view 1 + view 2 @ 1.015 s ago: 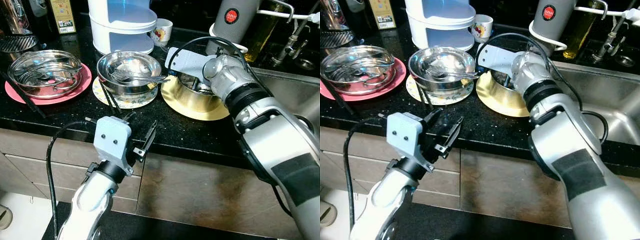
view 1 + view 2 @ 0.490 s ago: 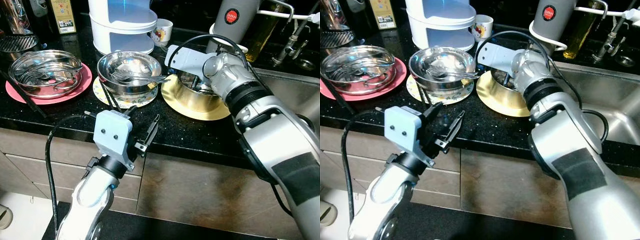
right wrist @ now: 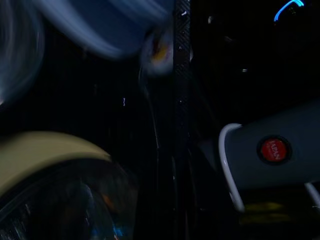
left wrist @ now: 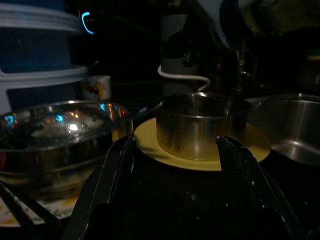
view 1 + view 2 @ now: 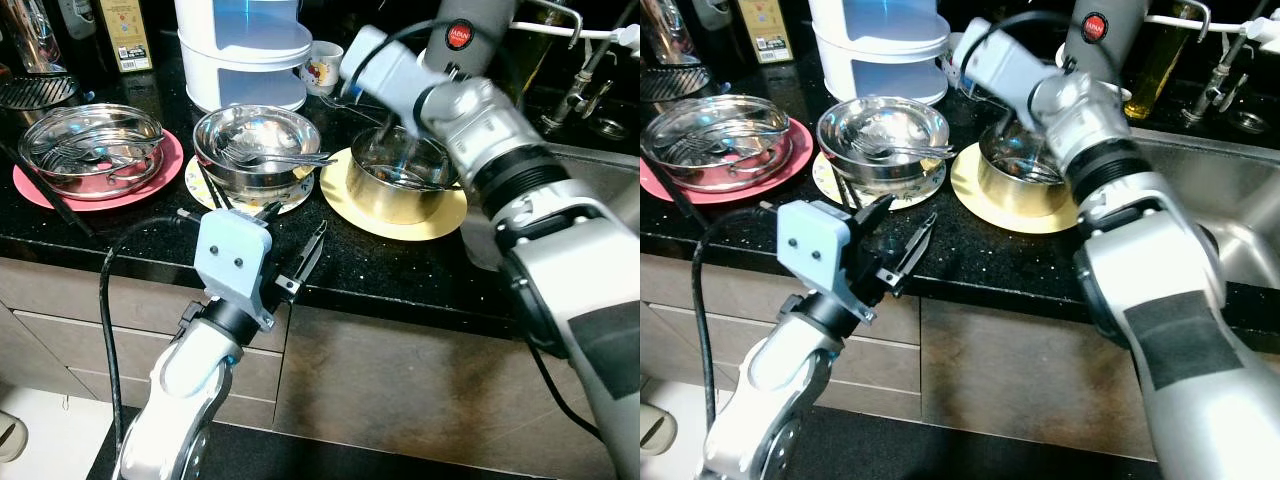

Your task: Kitchen organization

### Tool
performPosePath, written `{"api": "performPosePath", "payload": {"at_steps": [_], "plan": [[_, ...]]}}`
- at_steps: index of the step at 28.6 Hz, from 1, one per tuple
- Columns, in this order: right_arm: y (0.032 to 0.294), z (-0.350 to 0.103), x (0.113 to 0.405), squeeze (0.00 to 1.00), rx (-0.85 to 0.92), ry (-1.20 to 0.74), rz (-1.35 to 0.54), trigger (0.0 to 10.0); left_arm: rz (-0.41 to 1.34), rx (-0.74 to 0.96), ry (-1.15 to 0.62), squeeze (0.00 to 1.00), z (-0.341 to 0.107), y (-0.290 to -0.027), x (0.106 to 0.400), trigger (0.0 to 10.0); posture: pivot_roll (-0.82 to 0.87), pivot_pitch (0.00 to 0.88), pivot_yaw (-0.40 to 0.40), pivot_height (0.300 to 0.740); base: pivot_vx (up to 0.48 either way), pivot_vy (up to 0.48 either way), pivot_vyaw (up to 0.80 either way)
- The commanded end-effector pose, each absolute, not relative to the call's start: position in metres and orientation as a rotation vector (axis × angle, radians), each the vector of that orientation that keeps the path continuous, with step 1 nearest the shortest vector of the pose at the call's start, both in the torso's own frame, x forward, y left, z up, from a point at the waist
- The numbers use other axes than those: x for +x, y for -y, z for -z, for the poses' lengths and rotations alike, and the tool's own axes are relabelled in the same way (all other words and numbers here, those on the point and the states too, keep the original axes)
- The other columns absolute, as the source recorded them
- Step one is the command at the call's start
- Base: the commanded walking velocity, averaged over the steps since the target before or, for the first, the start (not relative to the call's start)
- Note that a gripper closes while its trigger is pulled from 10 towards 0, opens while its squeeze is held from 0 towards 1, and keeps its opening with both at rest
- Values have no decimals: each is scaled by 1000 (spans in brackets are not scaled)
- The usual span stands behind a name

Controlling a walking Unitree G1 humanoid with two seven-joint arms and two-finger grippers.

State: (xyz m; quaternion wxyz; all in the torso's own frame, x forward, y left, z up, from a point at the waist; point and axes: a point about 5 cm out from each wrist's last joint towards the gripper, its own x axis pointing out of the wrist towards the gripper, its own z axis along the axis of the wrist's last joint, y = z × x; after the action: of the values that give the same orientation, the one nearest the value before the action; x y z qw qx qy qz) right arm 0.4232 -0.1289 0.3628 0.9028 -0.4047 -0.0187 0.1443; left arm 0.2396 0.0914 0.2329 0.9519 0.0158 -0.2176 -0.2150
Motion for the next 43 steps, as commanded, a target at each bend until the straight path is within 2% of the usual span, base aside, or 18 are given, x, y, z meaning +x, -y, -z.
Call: {"api": "performPosePath", "payload": {"at_steps": [1, 2, 3, 4, 5, 6, 7, 8, 9, 11, 13, 17, 20, 23, 34, 43], "plan": [[134, -380, 420, 0, -707, 157, -279, 0, 456, 27, 436, 0, -230, -89, 242, 10000, -20, 26, -116, 740, 0, 0, 0], [134, -380, 420, 0, -707, 157, -279, 0, 456, 27, 436, 0, -230, -89, 242, 10000, -20, 26, -116, 740, 0, 0, 0], [137, -390, 418, 0, -568, 249, -268, 0, 457, 28, 438, 0, -231, -89, 243, 10000, -16, 18, -114, 740, 0, 0, 0], [137, -390, 418, 0, -568, 249, -268, 0, 457, 28, 438, 0, -231, -89, 243, 10000, -16, 18, -114, 740, 0, 0, 0], [140, -399, 414, 0, -421, 362, -259, 0, 457, 29, 440, 0, -231, -89, 244, 10000, -12, 12, -114, 740, 0, 0, 0], [140, -399, 414, 0, -421, 362, -259, 0, 457, 29, 440, 0, -231, -89, 244, 10000, -12, 12, -114, 740, 0, 0, 0], [144, -405, 410, 0, -253, 449, -267, 10000, 452, 27, 445, 0, -231, -89, 246, 10000, -6, 8, -115, 740, 0, 0, 0], [144, -405, 410, 0, -253, 449, -267, 10000, 452, 27, 445, 0, -231, -89, 246, 10000, -6, 8, -115, 740, 0, 0, 0], [154, -404, 405, 0, -6, 532, -309, 10000, 434, 19, 449, 0, -233, -92, 249, 10000, 0, 0, -113, 740, 0, 0, 0], [171, -393, 398, 0, 260, 613, -349, 10000, 411, 10, 451, 0, -234, -95, 253, 10000, 6, 0, -112, 740, 0, 0, 0], [175, -380, 394, 0, 392, 634, -381, 10000, 407, 4, 445, 0, -232, -97, 256, 10000, 6, 0, -105, 740, 0, 0, 0], [173, -363, 388, 0, 526, 637, -422, 10000, 406, 5, 428, 0, -226, -98, 257, 10000, 6, 0, -102, 740, 0, 0, 0], [171, -355, 384, 0, 561, 647, -434, 10000, 407, 10, 418, 0, -223, -98, 257, 10000, 10, 0, -95, 740, 0, 0, 0], [174, -331, 363, 0, 650, 689, -459, 10000, 409, 35, 393, 0, -216, -102, 257, 10000, 16, 0, -78, 740, 0, 0, 0], [178, -290, 347, 0, 690, 577, -428, 10000, 401, 54, 350, 0, -204, -107, 261, 10000, 7, 0, -55, 740, 0, 0, 0], [174, -284, 343, 0, 724, 548, -428, 10000, 387, 58, 329, 0, -199, -111, 263, 10000, 10, 0, -52, 740, 0, 0, 0]]}}
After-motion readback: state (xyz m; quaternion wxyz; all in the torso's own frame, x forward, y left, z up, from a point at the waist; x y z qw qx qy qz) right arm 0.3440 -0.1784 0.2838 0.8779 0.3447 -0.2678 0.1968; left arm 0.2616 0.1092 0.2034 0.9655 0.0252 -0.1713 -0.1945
